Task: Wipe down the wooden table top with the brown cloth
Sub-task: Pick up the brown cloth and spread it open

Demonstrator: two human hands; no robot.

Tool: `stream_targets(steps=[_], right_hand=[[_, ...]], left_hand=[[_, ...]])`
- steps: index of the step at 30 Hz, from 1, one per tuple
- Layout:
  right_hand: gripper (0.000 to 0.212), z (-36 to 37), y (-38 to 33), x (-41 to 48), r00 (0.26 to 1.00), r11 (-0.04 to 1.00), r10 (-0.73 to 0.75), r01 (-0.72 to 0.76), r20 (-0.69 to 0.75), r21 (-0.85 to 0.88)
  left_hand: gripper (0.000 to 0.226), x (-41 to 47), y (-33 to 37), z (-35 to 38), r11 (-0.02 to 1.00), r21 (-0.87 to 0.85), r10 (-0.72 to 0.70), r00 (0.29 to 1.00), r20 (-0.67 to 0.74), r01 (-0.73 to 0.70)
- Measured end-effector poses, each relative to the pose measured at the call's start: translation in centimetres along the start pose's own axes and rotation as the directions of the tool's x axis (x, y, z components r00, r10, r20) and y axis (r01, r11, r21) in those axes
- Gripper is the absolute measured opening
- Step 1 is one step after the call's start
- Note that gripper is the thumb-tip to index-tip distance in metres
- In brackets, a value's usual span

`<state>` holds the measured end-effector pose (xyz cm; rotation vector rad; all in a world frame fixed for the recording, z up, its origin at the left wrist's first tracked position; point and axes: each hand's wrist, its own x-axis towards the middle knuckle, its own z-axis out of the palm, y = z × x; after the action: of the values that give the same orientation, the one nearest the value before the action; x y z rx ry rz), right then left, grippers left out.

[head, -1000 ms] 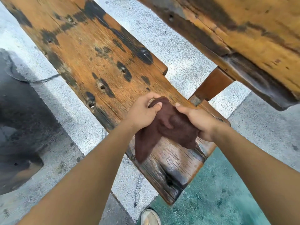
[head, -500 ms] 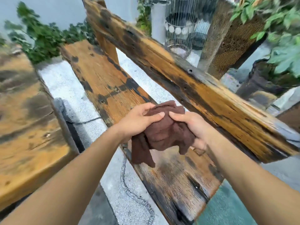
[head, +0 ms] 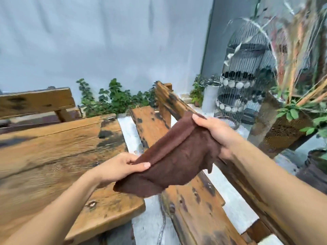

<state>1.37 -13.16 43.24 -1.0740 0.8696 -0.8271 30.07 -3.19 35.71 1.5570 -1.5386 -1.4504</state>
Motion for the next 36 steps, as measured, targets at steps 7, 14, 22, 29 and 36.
stream_targets(steps=[7, 14, 22, 29, 36], right_hand=[[0.033, 13.1, -8.3, 1.3, 0.994, 0.985, -0.097, 0.103, 0.043, -0.139], [0.052, 25.7, -6.9, 3.4, 0.983, 0.946, -0.099, 0.141, 0.155, -0.293], [0.058, 35.3, -1.1, 5.5, 0.966, 0.958, -0.068, 0.133, 0.248, -0.256], [0.042, 37.8, 5.1, 8.9, 0.975, 0.994, 0.080, -0.062, 0.205, -0.094], [0.043, 37.0, 10.0, 15.8, 0.945, 0.953, 0.237, -0.181, 0.226, -0.241]], left_hand=[[0.046, -15.8, 1.9, -13.4, 0.991, -0.094, 0.055, 0.923, -0.381, -0.098], [0.048, -25.7, -0.3, -23.6, 0.997, -0.026, 0.046, 0.873, -0.486, -0.068], [0.073, -30.8, -5.9, -32.7, 0.992, 0.002, 0.106, 0.837, -0.537, -0.124], [0.050, -29.2, -12.9, -35.0, 0.990, -0.135, -0.046, 0.861, -0.506, -0.027], [0.027, -25.2, -17.6, -36.0, 0.986, -0.160, -0.129, 0.859, -0.495, 0.056]])
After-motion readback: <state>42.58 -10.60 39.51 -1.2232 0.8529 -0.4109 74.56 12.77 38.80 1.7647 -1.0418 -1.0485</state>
